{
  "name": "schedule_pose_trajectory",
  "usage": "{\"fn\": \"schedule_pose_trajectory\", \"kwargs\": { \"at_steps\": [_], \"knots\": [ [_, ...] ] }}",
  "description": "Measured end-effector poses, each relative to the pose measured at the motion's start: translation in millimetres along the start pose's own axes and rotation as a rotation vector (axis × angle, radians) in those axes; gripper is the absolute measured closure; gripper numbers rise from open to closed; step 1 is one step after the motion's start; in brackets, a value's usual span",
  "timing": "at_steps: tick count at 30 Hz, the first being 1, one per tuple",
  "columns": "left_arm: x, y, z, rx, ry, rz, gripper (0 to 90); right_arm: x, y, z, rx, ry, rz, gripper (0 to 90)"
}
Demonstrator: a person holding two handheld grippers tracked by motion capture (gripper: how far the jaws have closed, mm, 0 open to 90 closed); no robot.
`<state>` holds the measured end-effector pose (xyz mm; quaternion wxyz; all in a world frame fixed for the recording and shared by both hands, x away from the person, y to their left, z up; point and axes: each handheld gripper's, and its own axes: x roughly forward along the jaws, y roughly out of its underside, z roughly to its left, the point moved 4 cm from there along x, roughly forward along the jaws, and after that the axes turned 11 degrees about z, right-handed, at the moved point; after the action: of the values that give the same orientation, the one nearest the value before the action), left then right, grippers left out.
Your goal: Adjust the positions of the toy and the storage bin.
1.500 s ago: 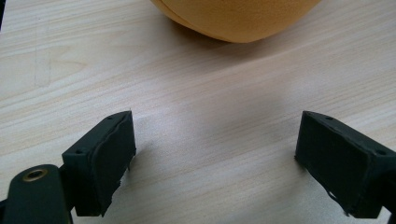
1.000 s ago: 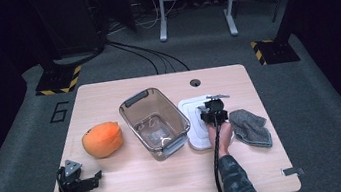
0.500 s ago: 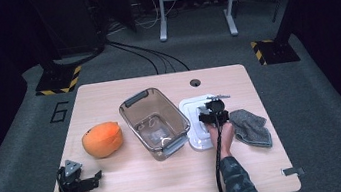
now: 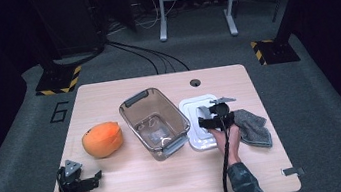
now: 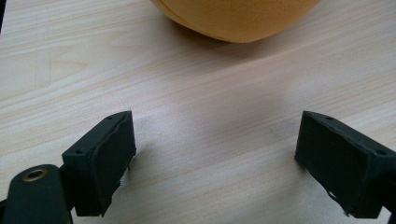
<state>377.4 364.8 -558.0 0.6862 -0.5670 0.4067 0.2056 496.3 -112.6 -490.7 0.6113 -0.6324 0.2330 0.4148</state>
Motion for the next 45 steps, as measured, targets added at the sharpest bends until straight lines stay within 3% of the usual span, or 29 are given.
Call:
{"fn": "schedule_pose_trajectory", "kwargs": {
  "at_steps": [8,15,25,32,33,35,36,40,45],
  "knots": [
    [0.1,0.0,0.5,-0.005,0.005,0.004,12.0,-19.3,26.1,4.5,-0.080,-0.021,-0.030,8.8],
    [1.0,-0.5,1.5,-0.022,0.024,0.008,11.8,-25.4,53.9,5.6,-0.114,-0.024,-0.027,0.0],
    [0.6,-1.0,1.1,-0.020,0.024,0.022,11.1,-29.8,94.6,4.3,-0.167,-0.015,-0.028,0.0],
    [-1.6,-0.5,-1.2,-0.052,0.007,0.034,10.8,-23.3,117.3,3.4,-0.176,-0.024,-0.011,0.0],
    [-4.2,-1.4,-1.8,-0.069,0.036,0.030,10.8,-21.3,123.7,2.4,-0.187,-0.008,-0.004,0.0],
    [-6.0,-2.6,-1.7,-0.076,0.036,0.019,10.8,-20.9,125.4,2.4,-0.182,-0.013,-0.004,0.0],
    [-10.5,-5.7,-1.9,-0.087,0.058,0.012,10.8,-19.9,129.1,1.1,-0.190,-0.006,0.003,0.0],
    [-16.8,-13.6,-2.0,-0.088,0.066,-0.013,10.8,-18.5,132.7,-0.4,-0.190,0.003,0.015,0.0],
    [-34.8,-35.9,0.5,-0.091,0.069,-0.065,10.8,-14.5,135.9,-2.1,-0.186,-0.004,0.017,0.0]
  ]
}}
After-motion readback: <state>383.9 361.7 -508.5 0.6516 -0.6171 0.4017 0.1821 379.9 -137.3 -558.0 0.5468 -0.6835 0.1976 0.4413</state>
